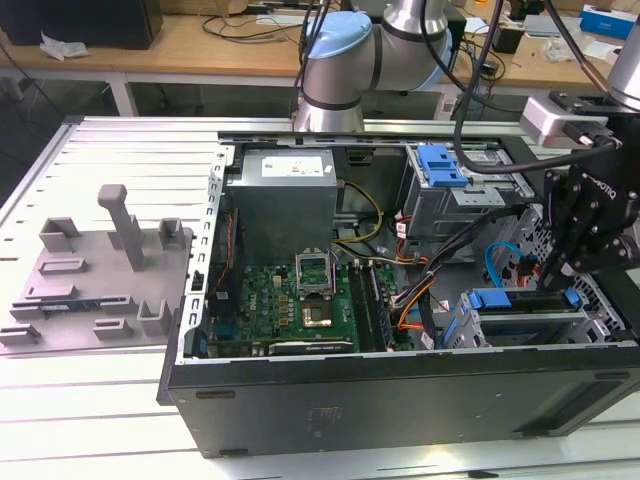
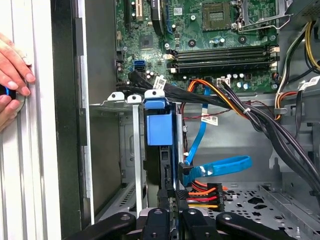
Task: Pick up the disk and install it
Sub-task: 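Insert the first disk wire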
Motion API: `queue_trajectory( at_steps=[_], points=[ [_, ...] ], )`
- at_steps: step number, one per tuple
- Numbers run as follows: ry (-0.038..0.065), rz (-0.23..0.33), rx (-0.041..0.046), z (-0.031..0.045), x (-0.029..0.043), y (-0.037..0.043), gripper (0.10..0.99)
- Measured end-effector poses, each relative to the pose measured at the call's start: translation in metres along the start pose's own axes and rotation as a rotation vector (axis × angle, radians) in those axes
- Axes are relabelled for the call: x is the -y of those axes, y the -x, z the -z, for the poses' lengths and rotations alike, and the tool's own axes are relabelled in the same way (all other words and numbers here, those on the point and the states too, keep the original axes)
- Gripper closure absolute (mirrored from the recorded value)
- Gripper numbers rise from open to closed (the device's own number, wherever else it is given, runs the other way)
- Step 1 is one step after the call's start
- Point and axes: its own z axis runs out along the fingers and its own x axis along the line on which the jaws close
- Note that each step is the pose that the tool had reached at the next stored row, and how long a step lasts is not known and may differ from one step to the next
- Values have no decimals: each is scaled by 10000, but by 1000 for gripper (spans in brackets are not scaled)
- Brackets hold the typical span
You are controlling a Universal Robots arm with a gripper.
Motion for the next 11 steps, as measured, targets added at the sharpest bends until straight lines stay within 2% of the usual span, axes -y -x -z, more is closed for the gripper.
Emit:
queue_trajectory(
  at_steps=[11],
  points=[
    [0, 0, 0, -51, 6, 7, 922]
  ],
)
